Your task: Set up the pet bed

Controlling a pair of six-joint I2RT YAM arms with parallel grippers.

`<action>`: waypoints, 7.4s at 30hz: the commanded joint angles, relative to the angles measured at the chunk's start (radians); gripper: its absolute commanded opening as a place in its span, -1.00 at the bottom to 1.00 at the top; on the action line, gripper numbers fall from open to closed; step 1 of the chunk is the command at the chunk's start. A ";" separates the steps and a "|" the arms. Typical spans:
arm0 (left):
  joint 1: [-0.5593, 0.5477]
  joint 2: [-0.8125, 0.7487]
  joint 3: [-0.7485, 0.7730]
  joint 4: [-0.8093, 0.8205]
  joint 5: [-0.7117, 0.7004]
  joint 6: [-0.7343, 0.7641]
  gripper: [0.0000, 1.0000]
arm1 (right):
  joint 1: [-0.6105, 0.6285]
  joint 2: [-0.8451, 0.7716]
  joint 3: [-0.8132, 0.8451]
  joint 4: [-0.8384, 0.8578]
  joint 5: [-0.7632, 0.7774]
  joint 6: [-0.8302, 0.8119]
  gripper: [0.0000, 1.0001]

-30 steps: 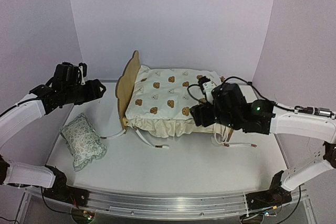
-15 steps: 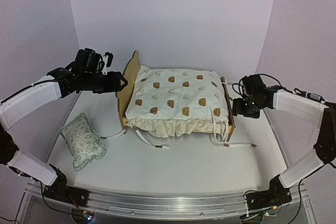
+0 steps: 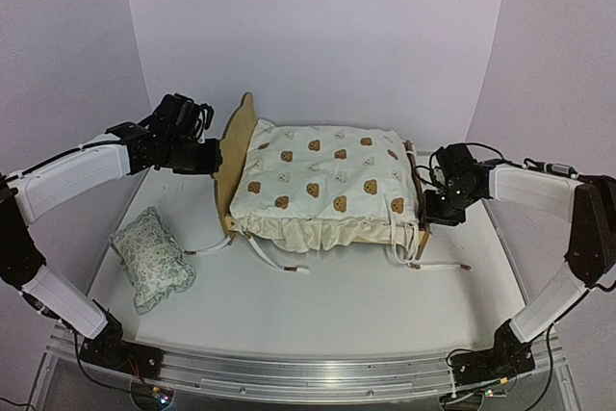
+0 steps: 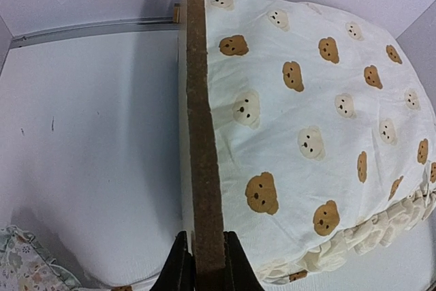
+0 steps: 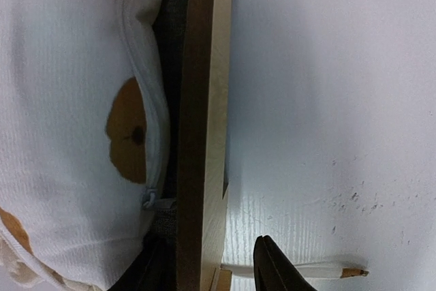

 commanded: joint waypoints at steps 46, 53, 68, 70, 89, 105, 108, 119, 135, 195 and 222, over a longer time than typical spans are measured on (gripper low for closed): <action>-0.004 -0.298 -0.024 -0.206 -0.297 -0.044 -0.06 | 0.495 -0.036 0.109 -0.076 0.236 0.039 0.19; -0.005 -0.244 0.126 -0.262 -0.328 -0.005 0.28 | 0.443 -0.205 -0.036 -0.079 0.195 -0.007 0.47; -0.262 0.084 0.497 -0.335 -0.232 0.127 0.18 | 0.441 -0.374 -0.199 -0.073 -0.083 -0.086 0.27; -0.343 0.181 0.549 -0.330 -0.236 0.155 0.15 | 0.441 -0.389 -0.197 -0.071 -0.104 -0.070 0.25; -0.544 0.830 1.023 -0.401 -0.041 0.224 0.00 | 0.442 -0.546 -0.305 -0.062 -0.128 -0.015 0.12; -0.544 0.901 0.975 -0.400 0.024 0.162 -0.43 | 0.442 -0.528 -0.318 -0.068 -0.150 -0.027 0.14; -0.544 0.901 0.968 -0.384 0.020 0.156 -0.78 | 0.442 -0.490 -0.333 -0.039 -0.193 -0.062 0.14; -0.545 0.724 0.846 -0.261 -0.074 0.113 -1.00 | 0.442 -0.358 -0.367 0.100 -0.123 -0.190 0.32; -0.543 0.750 0.902 -0.328 -0.041 0.075 0.04 | 0.442 -0.380 -0.477 0.276 -0.092 -0.272 0.46; -0.521 0.531 0.908 -0.355 -0.226 0.066 -1.00 | 0.442 -0.215 -0.127 0.297 -0.197 -0.114 0.05; -0.502 0.398 0.826 -0.304 -0.301 0.078 -1.00 | 0.444 -0.040 0.153 0.289 -0.210 -0.104 -0.99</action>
